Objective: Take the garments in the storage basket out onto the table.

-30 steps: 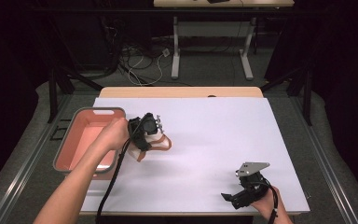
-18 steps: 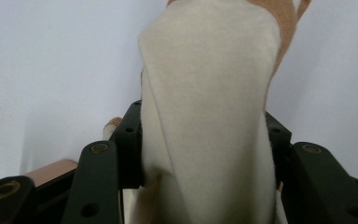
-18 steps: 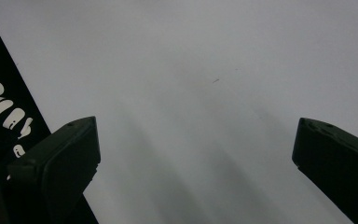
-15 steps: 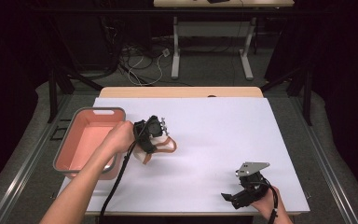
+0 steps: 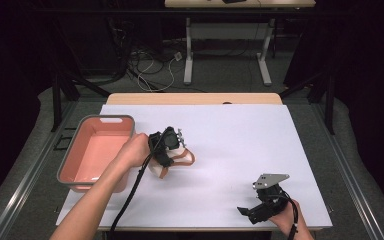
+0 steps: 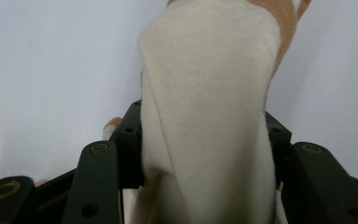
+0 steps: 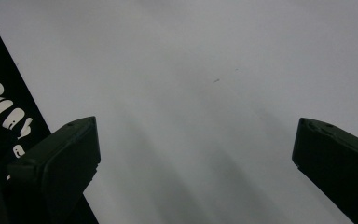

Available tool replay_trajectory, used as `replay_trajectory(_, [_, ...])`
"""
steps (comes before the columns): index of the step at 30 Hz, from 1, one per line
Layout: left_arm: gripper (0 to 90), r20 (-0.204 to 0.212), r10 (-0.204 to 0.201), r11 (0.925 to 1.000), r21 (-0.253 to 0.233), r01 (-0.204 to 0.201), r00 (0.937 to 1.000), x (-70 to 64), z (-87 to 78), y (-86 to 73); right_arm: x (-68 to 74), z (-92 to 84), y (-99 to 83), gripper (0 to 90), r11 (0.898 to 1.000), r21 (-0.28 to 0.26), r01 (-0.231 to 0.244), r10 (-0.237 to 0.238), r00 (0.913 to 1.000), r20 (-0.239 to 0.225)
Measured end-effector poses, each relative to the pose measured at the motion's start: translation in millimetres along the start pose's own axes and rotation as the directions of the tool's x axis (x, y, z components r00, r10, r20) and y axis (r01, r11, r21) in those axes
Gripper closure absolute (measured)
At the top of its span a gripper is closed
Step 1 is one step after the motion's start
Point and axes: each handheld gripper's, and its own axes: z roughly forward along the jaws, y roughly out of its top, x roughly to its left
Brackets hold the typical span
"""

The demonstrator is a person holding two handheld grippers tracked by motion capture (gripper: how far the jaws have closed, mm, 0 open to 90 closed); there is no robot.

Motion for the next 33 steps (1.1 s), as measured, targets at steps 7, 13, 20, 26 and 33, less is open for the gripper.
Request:
replay_trajectory(7, [48.8,0.009,-0.011,0.9998,-0.018,0.011,0.9999,-3.6,5.3,4.8,0.8,-0.3,0.3,0.4,1.000,0.001,0.001,-0.001,1.0000,0.000])
replay_trajectory(13, [48.7,0.016,-0.026,0.9992,-0.029,0.027,0.9995,-5.5,9.9,9.2,-0.1,-0.3,0.0,0.4,1.000,0.001,-0.003,0.003,1.0000,0.000])
replay_trajectory(20, [48.4,0.029,-0.030,0.9991,-0.029,0.031,0.9991,-7.8,17.3,11.1,0.0,0.2,-0.1,0.5,1.000,0.001,0.000,0.000,1.0000,0.002])
replay_trajectory(26, [48.4,0.031,-0.041,0.9980,-0.047,0.042,0.9987,-10.5,20.6,13.1,0.0,0.6,-0.1,0.5,1.000,0.001,-0.001,0.001,1.0000,0.001])
replay_trajectory(33, [48.3,0.038,-0.069,0.9962,-0.050,0.071,0.9969,-11.3,22.4,14.7,-0.3,-2.6,0.7,0.3,1.000,-0.015,-0.010,0.010,1.0000,0.003])
